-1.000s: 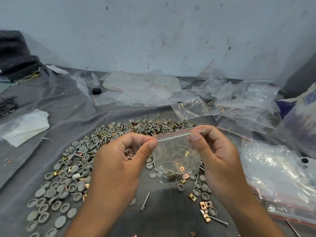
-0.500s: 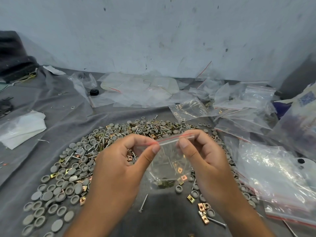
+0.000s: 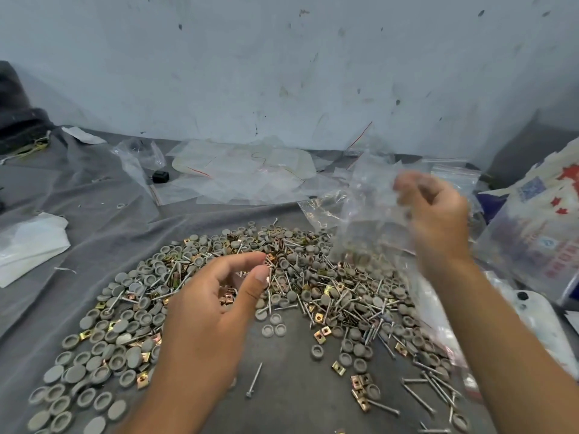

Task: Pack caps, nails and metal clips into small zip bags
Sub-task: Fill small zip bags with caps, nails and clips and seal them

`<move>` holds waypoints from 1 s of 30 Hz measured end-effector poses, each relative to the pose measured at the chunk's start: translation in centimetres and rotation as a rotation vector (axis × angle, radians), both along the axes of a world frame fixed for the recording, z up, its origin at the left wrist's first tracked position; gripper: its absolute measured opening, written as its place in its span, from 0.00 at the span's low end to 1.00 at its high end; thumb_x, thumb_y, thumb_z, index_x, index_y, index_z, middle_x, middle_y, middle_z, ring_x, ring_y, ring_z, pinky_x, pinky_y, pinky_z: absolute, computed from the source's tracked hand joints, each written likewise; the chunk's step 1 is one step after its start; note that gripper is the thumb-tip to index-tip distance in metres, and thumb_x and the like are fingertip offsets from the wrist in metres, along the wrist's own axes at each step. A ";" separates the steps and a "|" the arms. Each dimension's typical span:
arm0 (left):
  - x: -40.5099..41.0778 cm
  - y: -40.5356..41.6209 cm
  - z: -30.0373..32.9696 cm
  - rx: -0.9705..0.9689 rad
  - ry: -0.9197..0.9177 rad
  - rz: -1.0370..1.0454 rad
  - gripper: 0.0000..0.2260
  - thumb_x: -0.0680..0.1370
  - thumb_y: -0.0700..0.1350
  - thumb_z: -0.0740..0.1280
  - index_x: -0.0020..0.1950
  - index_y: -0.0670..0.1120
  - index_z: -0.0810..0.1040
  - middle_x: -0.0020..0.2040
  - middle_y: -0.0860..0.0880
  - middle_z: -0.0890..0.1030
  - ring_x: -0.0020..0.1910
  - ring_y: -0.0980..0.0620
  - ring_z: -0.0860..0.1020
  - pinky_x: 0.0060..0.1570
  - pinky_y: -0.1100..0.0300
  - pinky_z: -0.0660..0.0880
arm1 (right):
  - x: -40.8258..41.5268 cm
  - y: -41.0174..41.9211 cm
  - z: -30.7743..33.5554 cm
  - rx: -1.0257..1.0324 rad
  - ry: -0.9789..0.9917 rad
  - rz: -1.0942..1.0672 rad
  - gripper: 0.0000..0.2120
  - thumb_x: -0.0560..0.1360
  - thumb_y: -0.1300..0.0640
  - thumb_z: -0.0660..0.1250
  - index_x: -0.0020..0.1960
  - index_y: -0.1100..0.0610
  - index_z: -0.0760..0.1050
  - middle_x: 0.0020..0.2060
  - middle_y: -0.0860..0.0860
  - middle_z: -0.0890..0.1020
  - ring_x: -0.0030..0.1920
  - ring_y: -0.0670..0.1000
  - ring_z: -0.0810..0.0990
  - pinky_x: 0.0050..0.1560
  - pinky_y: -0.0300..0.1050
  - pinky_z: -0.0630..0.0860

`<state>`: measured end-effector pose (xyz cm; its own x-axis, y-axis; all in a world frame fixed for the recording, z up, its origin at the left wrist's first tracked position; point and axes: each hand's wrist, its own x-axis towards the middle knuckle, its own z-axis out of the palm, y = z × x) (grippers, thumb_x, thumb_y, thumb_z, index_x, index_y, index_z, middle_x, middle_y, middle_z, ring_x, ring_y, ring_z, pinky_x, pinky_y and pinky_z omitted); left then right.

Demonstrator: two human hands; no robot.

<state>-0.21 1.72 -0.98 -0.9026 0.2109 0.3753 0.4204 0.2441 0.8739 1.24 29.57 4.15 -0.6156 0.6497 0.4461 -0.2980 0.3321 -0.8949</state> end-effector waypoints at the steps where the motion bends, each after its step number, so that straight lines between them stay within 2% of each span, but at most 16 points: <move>1: -0.1 0.0 0.0 -0.004 -0.003 0.001 0.12 0.74 0.66 0.63 0.53 0.66 0.81 0.45 0.64 0.83 0.46 0.62 0.80 0.44 0.55 0.77 | -0.9 1.8 1.2 0.056 0.012 -0.047 0.02 0.79 0.51 0.70 0.49 0.49 0.80 0.36 0.36 0.84 0.36 0.35 0.80 0.37 0.29 0.75; 4: 0.1 0.2 0.1 -0.004 -0.001 0.006 0.13 0.74 0.65 0.62 0.52 0.64 0.82 0.45 0.64 0.82 0.47 0.63 0.80 0.42 0.57 0.75 | -2.9 6.8 4.6 0.174 0.039 -0.164 0.05 0.74 0.47 0.71 0.46 0.47 0.79 0.39 0.41 0.85 0.41 0.40 0.82 0.46 0.36 0.77; 6: 0.2 0.4 0.3 0.002 -0.004 0.006 0.13 0.74 0.65 0.62 0.52 0.63 0.82 0.45 0.64 0.82 0.47 0.63 0.80 0.42 0.58 0.74 | -3.7 9.9 5.8 0.250 -0.017 -0.190 0.05 0.75 0.48 0.72 0.46 0.47 0.77 0.44 0.48 0.86 0.44 0.45 0.83 0.52 0.43 0.79; 8: 0.4 0.5 0.3 -0.006 -0.008 -0.006 0.14 0.75 0.64 0.62 0.53 0.62 0.82 0.46 0.66 0.82 0.47 0.63 0.79 0.42 0.60 0.72 | -3.7 12.2 5.7 0.324 -0.242 -0.144 0.04 0.77 0.51 0.73 0.49 0.49 0.79 0.50 0.56 0.86 0.48 0.49 0.82 0.54 0.46 0.76; 9: 0.4 0.6 0.3 -0.017 -0.005 -0.013 0.14 0.75 0.64 0.61 0.53 0.62 0.82 0.46 0.67 0.81 0.47 0.63 0.79 0.41 0.61 0.71 | -3.2 12.8 5.2 0.377 -0.390 -0.117 0.05 0.78 0.51 0.73 0.51 0.50 0.80 0.51 0.56 0.85 0.49 0.50 0.81 0.53 0.43 0.75; 11: 0.4 0.6 0.3 -0.025 -0.001 -0.022 0.15 0.75 0.64 0.61 0.53 0.61 0.82 0.47 0.68 0.81 0.47 0.63 0.79 0.41 0.63 0.70 | -1.1 13.2 4.1 0.513 -0.601 -0.143 0.09 0.78 0.49 0.73 0.56 0.51 0.81 0.50 0.50 0.84 0.49 0.48 0.80 0.48 0.36 0.73; 13: 0.4 0.5 0.3 -0.016 -0.005 -0.025 0.15 0.75 0.64 0.61 0.53 0.61 0.82 0.46 0.69 0.81 0.47 0.64 0.79 0.41 0.63 0.70 | 2.2 12.6 2.9 0.618 -0.702 -0.131 0.08 0.77 0.49 0.72 0.55 0.49 0.80 0.49 0.47 0.83 0.46 0.43 0.80 0.44 0.34 0.72; 15: 0.3 0.4 0.3 -0.014 -0.001 -0.024 0.14 0.76 0.64 0.61 0.53 0.61 0.82 0.47 0.70 0.80 0.47 0.64 0.79 0.41 0.63 0.70 | 6.1 11.5 1.3 0.764 -0.953 0.055 0.09 0.74 0.42 0.70 0.53 0.40 0.75 0.51 0.40 0.81 0.47 0.37 0.78 0.41 0.30 0.73; 17: 0.1 0.4 0.3 -0.006 -0.006 -0.021 0.14 0.76 0.63 0.61 0.53 0.61 0.82 0.47 0.70 0.81 0.48 0.64 0.79 0.41 0.64 0.70 | 10.0 10.9 -1.6 0.921 -1.298 0.227 0.19 0.69 0.33 0.69 0.57 0.34 0.68 0.53 0.31 0.74 0.50 0.35 0.76 0.45 0.28 0.73; 18: 0.1 0.4 0.3 -0.003 -0.009 -0.022 0.15 0.76 0.63 0.61 0.54 0.61 0.82 0.48 0.70 0.81 0.48 0.64 0.79 0.42 0.63 0.70 | 11.8 10.7 -3.1 0.979 -1.390 0.235 0.21 0.69 0.33 0.71 0.57 0.32 0.66 0.54 0.29 0.71 0.52 0.35 0.75 0.48 0.29 0.71; 19: 0.1 0.4 0.3 -0.007 -0.005 -0.022 0.15 0.76 0.64 0.61 0.54 0.60 0.82 0.48 0.70 0.81 0.48 0.64 0.79 0.42 0.64 0.70 | 13.2 10.7 -4.4 0.989 -1.402 0.202 0.21 0.69 0.35 0.75 0.56 0.32 0.68 0.54 0.29 0.71 0.53 0.36 0.75 0.51 0.30 0.71; 21: 0.3 0.5 0.3 -0.034 0.016 -0.024 0.16 0.76 0.64 0.60 0.54 0.60 0.82 0.48 0.70 0.80 0.48 0.65 0.79 0.42 0.65 0.70 | 14.7 10.7 -5.9 0.880 -1.308 0.146 0.14 0.71 0.48 0.79 0.47 0.36 0.76 0.51 0.35 0.79 0.50 0.41 0.78 0.55 0.37 0.76; 22: 0.4 0.6 0.3 -0.049 0.024 -0.029 0.16 0.76 0.64 0.60 0.54 0.60 0.82 0.48 0.70 0.80 0.48 0.66 0.78 0.42 0.66 0.70 | 15.1 10.9 -6.1 0.793 -1.240 0.104 0.13 0.72 0.56 0.78 0.42 0.39 0.80 0.48 0.40 0.83 0.48 0.44 0.80 0.55 0.45 0.78; 23: 0.6 0.7 0.3 -0.058 0.026 -0.036 0.16 0.76 0.64 0.60 0.54 0.60 0.82 0.48 0.70 0.80 0.48 0.66 0.78 0.42 0.66 0.70 | 15.2 10.9 -5.8 0.719 -1.175 0.057 0.14 0.74 0.59 0.76 0.39 0.41 0.81 0.45 0.43 0.85 0.46 0.46 0.81 0.55 0.51 0.79; 27: 1.1 1.0 0.2 -0.080 0.021 -0.078 0.14 0.76 0.63 0.60 0.54 0.62 0.81 0.47 0.69 0.81 0.48 0.67 0.78 0.41 0.64 0.70 | 14.4 8.4 -2.5 0.625 -0.940 -0.070 0.05 0.78 0.44 0.65 0.44 0.38 0.79 0.50 0.44 0.84 0.48 0.44 0.80 0.52 0.48 0.74; 30: 1.8 1.8 0.1 -0.110 -0.006 -0.147 0.15 0.74 0.64 0.61 0.54 0.62 0.81 0.48 0.70 0.81 0.48 0.66 0.79 0.40 0.67 0.71 | 12.6 3.6 -1.0 0.377 -0.673 -0.008 0.19 0.75 0.37 0.61 0.46 0.48 0.85 0.46 0.50 0.85 0.46 0.48 0.81 0.51 0.53 0.76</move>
